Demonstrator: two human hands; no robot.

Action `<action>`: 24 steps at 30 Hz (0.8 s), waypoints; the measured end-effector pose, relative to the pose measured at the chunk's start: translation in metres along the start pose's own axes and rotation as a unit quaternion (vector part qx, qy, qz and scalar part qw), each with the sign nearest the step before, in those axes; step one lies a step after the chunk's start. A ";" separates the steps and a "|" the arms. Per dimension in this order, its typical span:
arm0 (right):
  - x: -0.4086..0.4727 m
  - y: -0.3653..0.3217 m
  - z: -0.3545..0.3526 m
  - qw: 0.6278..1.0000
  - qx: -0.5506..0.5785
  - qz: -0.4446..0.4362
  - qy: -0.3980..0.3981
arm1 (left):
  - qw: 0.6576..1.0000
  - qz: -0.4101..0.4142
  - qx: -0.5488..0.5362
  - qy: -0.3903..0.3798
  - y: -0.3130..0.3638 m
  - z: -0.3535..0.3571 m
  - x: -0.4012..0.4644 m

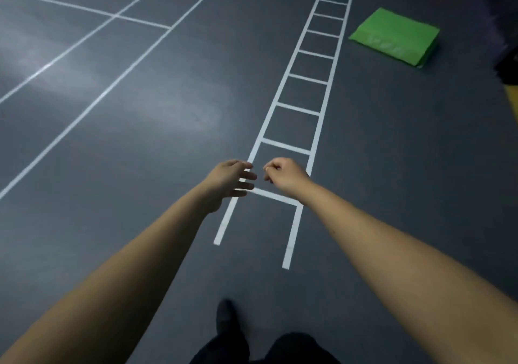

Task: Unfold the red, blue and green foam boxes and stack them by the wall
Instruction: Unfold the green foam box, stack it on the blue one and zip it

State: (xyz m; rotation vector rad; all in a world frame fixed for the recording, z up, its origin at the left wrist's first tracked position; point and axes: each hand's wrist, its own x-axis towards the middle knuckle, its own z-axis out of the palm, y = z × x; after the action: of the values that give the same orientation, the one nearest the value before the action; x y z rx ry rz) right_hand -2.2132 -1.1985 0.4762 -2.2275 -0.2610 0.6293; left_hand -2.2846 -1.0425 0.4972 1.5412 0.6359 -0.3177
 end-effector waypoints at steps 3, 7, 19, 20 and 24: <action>0.071 -0.027 -0.040 0.998 0.035 0.008 0.048 | 0.998 0.021 0.041 -0.034 0.075 -0.005 0.076; 0.152 -0.029 -0.102 0.986 0.112 0.048 0.117 | 0.992 0.033 0.072 -0.094 0.158 0.019 0.168; 0.447 -0.059 -0.311 0.944 0.233 0.023 0.232 | 0.962 0.127 0.168 -0.171 0.407 0.086 0.459; 0.469 -0.065 -0.325 0.946 0.227 0.018 0.231 | 0.960 0.131 0.171 -0.177 0.427 0.088 0.480; 0.563 -0.071 -0.384 0.945 0.234 0.047 0.222 | 0.959 0.121 0.172 -0.190 0.497 0.100 0.578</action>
State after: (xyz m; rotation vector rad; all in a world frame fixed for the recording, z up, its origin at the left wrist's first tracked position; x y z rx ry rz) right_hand -1.5317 -1.1861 0.5462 -1.8574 0.2082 0.1910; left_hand -1.5199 -1.0101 0.5718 1.8049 0.0875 -0.5420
